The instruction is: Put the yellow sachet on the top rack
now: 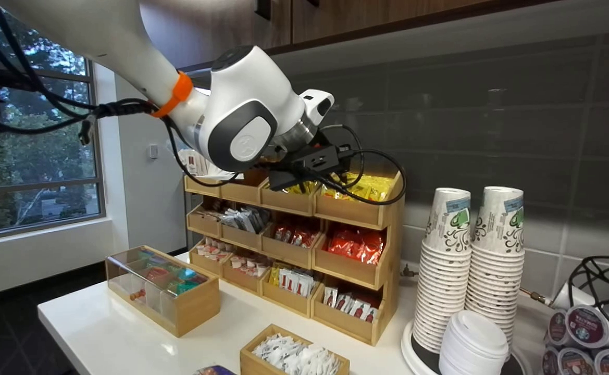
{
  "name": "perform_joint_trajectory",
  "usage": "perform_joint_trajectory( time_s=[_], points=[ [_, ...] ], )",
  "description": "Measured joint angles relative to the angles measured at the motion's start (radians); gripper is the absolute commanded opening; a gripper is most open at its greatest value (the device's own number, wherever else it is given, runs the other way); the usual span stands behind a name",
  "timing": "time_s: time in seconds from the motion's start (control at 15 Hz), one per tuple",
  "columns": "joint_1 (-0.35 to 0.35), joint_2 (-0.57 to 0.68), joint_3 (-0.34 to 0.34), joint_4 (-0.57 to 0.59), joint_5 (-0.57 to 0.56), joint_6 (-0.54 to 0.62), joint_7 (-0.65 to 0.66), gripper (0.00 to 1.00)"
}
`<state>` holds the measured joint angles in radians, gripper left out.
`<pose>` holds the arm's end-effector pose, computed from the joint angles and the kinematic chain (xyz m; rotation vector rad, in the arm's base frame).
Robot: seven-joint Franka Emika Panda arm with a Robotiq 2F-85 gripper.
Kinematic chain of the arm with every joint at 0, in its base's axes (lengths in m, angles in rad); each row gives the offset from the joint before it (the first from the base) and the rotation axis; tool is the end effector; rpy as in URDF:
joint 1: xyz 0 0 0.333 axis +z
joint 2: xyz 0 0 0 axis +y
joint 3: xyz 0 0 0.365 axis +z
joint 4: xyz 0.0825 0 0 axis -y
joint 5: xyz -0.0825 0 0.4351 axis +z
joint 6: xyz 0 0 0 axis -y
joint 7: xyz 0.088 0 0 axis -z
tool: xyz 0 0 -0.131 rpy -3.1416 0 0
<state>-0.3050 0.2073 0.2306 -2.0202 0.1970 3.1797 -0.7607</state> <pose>0.7026 -0.0805 0.4700 2.5140 0.5839 1.2856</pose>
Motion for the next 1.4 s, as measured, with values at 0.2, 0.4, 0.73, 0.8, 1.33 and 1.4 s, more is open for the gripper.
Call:
perform_joint_trajectory(
  time_s=[0.2, 0.4, 0.73, 0.8, 1.33, 1.4],
  points=[
    [0.0, -0.012, 0.001, -0.006, 0.0, -0.001, 0.005, 0.85],
    [0.0, -0.024, 0.002, -0.017, 0.0, -0.001, 0.007, 1.0],
    [0.001, -0.041, 0.007, -0.033, 0.003, -0.001, 0.017, 1.0],
    [0.002, -0.048, 0.004, -0.039, 0.003, -0.001, 0.028, 1.0],
    [0.033, -0.187, -0.117, -0.169, -0.069, -0.079, 0.213, 1.0],
    [0.031, -0.211, -0.125, -0.186, -0.088, -0.105, 0.248, 1.0]
  ],
)
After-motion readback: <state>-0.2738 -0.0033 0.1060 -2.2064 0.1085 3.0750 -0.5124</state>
